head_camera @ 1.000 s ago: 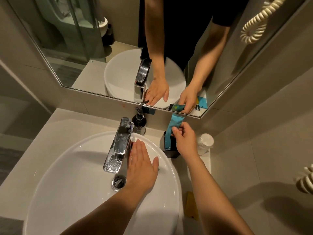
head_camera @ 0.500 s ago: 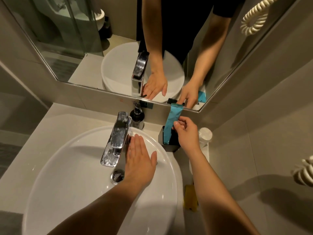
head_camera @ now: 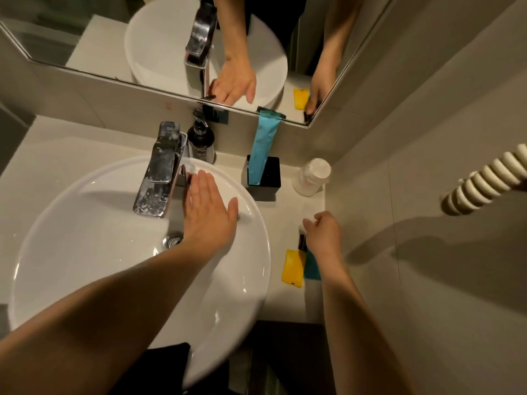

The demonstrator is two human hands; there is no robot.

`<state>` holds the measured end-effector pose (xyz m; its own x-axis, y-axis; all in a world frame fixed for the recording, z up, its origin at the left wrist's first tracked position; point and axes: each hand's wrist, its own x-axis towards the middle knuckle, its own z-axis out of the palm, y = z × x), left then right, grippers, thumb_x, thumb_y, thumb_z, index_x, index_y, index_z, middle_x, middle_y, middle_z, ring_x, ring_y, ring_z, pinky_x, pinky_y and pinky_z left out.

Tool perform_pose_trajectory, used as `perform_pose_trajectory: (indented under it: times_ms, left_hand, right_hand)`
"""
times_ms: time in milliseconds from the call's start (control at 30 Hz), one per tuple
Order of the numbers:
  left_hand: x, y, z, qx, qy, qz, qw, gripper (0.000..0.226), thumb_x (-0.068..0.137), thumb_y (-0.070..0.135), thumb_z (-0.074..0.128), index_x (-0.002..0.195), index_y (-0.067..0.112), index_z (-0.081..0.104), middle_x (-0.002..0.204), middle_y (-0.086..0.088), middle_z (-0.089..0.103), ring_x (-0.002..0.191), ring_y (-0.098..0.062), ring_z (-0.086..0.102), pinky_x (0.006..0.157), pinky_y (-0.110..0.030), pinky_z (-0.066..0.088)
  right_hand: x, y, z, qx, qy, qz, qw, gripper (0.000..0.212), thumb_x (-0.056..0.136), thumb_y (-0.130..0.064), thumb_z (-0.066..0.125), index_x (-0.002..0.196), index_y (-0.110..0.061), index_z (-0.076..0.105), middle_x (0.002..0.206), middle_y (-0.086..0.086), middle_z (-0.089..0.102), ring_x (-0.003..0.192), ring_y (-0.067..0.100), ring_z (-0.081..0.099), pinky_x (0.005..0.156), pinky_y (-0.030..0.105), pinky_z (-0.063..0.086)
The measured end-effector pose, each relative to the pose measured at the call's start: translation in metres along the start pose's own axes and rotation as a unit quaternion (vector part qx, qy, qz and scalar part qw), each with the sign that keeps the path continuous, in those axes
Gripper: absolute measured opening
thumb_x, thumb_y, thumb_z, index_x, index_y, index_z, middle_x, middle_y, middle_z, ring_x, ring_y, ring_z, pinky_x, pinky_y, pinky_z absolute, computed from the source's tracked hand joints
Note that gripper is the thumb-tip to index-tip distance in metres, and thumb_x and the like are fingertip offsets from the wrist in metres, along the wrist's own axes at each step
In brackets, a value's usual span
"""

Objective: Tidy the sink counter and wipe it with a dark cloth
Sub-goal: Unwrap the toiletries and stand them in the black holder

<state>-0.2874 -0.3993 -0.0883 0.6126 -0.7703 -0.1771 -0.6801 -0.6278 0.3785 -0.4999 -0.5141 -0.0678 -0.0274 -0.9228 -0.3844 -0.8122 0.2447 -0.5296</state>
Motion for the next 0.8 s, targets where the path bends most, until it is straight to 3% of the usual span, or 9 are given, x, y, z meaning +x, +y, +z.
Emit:
perform_pose_trajectory:
  times_ms: [167, 367, 467, 500, 567, 633, 700, 800]
  left_hand:
    - [0.002, -0.002, 0.001, 0.016, 0.011, 0.001, 1.000, 0.081, 0.103, 0.056, 0.024, 0.160, 0.005, -0.003, 0.171, -0.014, 0.000, 0.158, -0.028, -0.005, 0.127, -0.045, 0.002]
    - [0.004, -0.002, 0.001, 0.020, 0.006, 0.003, 1.000, 0.082, 0.103, 0.057, 0.024, 0.160, 0.007, -0.005, 0.171, -0.013, -0.004, 0.158, -0.027, -0.007, 0.124, -0.042, -0.004]
    - [0.004, -0.002, 0.002, 0.021, 0.010, 0.001, 1.000, 0.081, 0.103, 0.057, 0.024, 0.160, 0.007, -0.006, 0.171, -0.013, -0.004, 0.158, -0.027, -0.007, 0.124, -0.042, -0.004]
    - [0.004, -0.002, 0.002, 0.023, 0.010, 0.001, 1.000, 0.081, 0.103, 0.057, 0.023, 0.160, 0.007, -0.006, 0.171, -0.013, -0.004, 0.158, -0.027, -0.007, 0.124, -0.041, -0.004]
    - [0.005, -0.002, 0.001, 0.023, 0.009, 0.003, 1.000, 0.081, 0.103, 0.057, 0.023, 0.160, 0.008, -0.006, 0.171, -0.013, -0.004, 0.158, -0.027, -0.008, 0.124, -0.042, -0.003]
    - [0.005, -0.002, 0.001, 0.023, 0.008, 0.004, 1.000, 0.081, 0.103, 0.057, 0.023, 0.160, 0.007, -0.006, 0.171, -0.013, -0.004, 0.158, -0.028, -0.007, 0.125, -0.042, -0.002]
    - [0.004, -0.002, 0.000, 0.021, 0.009, 0.005, 1.000, 0.081, 0.103, 0.056, 0.023, 0.160, 0.006, -0.006, 0.171, -0.014, -0.004, 0.158, -0.028, -0.007, 0.126, -0.043, -0.001]
    - [0.003, -0.002, -0.001, 0.016, 0.008, 0.007, 1.000, 0.081, 0.103, 0.056, 0.022, 0.160, 0.006, -0.007, 0.171, -0.014, -0.004, 0.158, -0.028, -0.008, 0.127, -0.045, 0.002]
  right_hand:
    - [0.000, 0.003, 0.020, -0.085, -0.008, 0.022, 0.996, 0.028, 0.099, -0.019, 0.061, 0.120, -0.002, 0.055, 0.122, 0.019, 0.060, 0.107, 0.037, 0.062, 0.089, 0.043, 0.055]
    - [0.006, -0.002, 0.025, -0.048, 0.007, 0.069, 0.996, 0.035, 0.095, -0.016, 0.068, 0.123, 0.001, 0.055, 0.122, 0.021, 0.063, 0.111, 0.040, 0.065, 0.091, 0.045, 0.057]
    - [0.012, -0.003, 0.019, -0.038, -0.003, 0.048, 0.998, 0.012, 0.096, -0.016, 0.066, 0.092, -0.005, 0.062, 0.093, 0.013, 0.063, 0.093, 0.035, 0.064, 0.076, 0.039, 0.052]
    - [0.014, -0.001, 0.016, -0.029, -0.001, 0.038, 0.999, 0.023, 0.096, -0.015, 0.064, 0.076, -0.010, 0.055, 0.080, 0.008, 0.057, 0.083, 0.033, 0.060, 0.074, 0.042, 0.053]
    - [0.016, 0.002, 0.011, 0.004, 0.000, 0.020, 1.000, 0.037, 0.096, -0.014, 0.060, 0.064, -0.013, 0.041, 0.068, 0.005, 0.048, 0.072, 0.029, 0.054, 0.074, 0.050, 0.056]
    - [0.006, -0.004, -0.001, 0.071, 0.001, 0.006, 0.997, 0.033, 0.097, -0.016, 0.056, 0.067, -0.007, 0.045, 0.067, 0.009, 0.051, 0.068, 0.027, 0.052, 0.066, 0.049, 0.053]
    - [-0.008, -0.015, -0.017, 0.136, 0.001, -0.017, 0.991, 0.030, 0.099, -0.019, 0.056, 0.079, 0.003, 0.052, 0.069, 0.011, 0.056, 0.065, 0.021, 0.055, 0.060, 0.037, 0.048]
    - [-0.026, -0.044, -0.044, 0.210, 0.003, -0.073, 0.975, 0.021, 0.100, -0.021, 0.060, 0.091, -0.003, 0.064, 0.072, 0.005, 0.065, 0.060, 0.009, 0.059, 0.058, 0.025, 0.052]
